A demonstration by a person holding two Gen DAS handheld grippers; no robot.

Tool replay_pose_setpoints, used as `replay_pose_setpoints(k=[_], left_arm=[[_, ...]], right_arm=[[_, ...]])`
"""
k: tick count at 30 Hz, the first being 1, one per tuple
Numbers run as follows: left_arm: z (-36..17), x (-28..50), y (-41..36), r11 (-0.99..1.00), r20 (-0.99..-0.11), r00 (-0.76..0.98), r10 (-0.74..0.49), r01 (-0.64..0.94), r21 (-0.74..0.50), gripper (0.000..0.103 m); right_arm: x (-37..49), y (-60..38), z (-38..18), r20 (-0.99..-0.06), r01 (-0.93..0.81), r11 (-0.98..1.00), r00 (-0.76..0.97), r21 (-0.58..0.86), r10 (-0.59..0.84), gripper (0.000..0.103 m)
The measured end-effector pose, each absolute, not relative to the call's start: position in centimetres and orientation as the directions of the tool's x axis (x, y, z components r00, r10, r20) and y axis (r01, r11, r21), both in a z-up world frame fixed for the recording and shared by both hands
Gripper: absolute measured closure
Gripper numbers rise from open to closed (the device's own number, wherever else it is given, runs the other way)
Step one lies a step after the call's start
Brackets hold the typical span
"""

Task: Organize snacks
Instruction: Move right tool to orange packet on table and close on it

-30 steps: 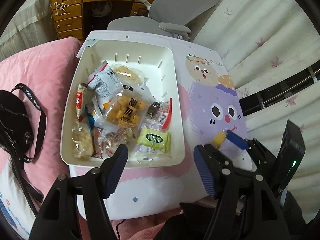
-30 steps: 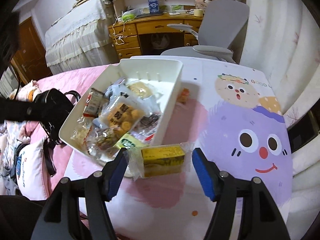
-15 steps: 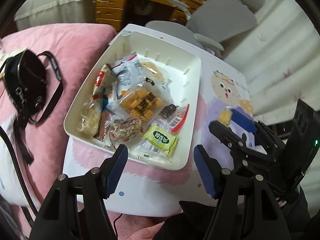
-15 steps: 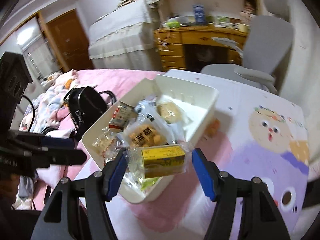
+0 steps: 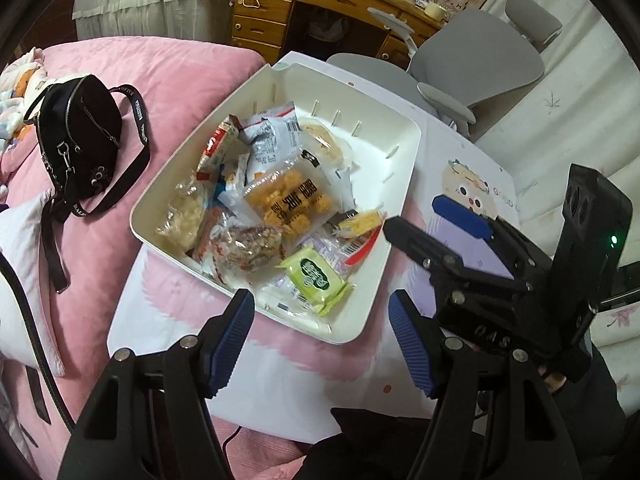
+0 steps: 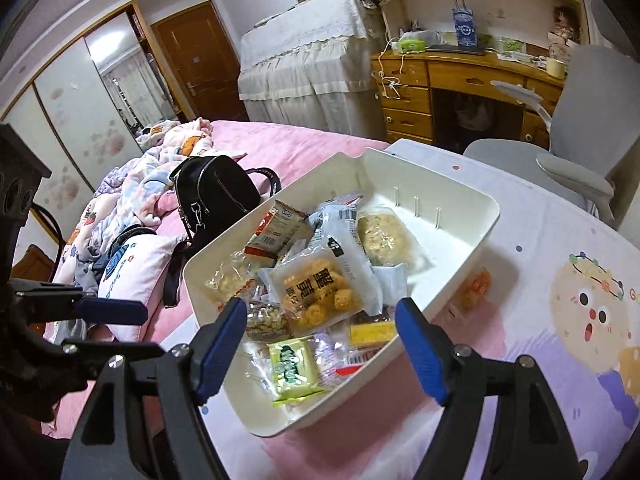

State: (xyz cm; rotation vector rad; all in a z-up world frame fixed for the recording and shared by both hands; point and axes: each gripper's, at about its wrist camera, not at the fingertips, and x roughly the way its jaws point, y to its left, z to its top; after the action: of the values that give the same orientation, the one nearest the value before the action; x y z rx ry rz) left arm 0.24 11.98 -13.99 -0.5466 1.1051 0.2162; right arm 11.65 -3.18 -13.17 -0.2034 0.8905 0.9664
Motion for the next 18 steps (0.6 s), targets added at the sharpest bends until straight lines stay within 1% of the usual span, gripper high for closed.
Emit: replay_pose_setpoints(k=[2, 6, 10, 18], left_arm=[[-14.1, 0.5, 11.2, 0.85, -0.892, 0.441, -0.096, -0.429, -0.304, 0.034], [-14.4, 1.5, 9.6, 0.865, -0.899, 0.43, -0.084, -0.416, -0.28, 0.029], [-15.0, 2.9, 7.9, 0.883, -0.915, 0.398, -0.073, -0.401, -0.244, 0.029], [-16.1, 5.0, 6.2, 0.894, -0.935, 0.353, -0.026, -0.41, -0.179, 0.029]], right_arm=[[12.3, -4.0, -13.6, -0.737, -0.784, 0.579, 0.255, 0.221, 0.626, 0.026], [14.0, -5.9, -14.6, -0.751, -0.792, 0.58, 0.261, 0.193, 0.607, 0.026], [16.0, -7.5, -16.0, -0.779, -0.809, 0.577, 0.287, 0.116, 0.558, 0.026], [19.5, -8.0, -18.9, -0.791, -0.855, 0.519, 0.327, -0.014, 0.517, 0.026]])
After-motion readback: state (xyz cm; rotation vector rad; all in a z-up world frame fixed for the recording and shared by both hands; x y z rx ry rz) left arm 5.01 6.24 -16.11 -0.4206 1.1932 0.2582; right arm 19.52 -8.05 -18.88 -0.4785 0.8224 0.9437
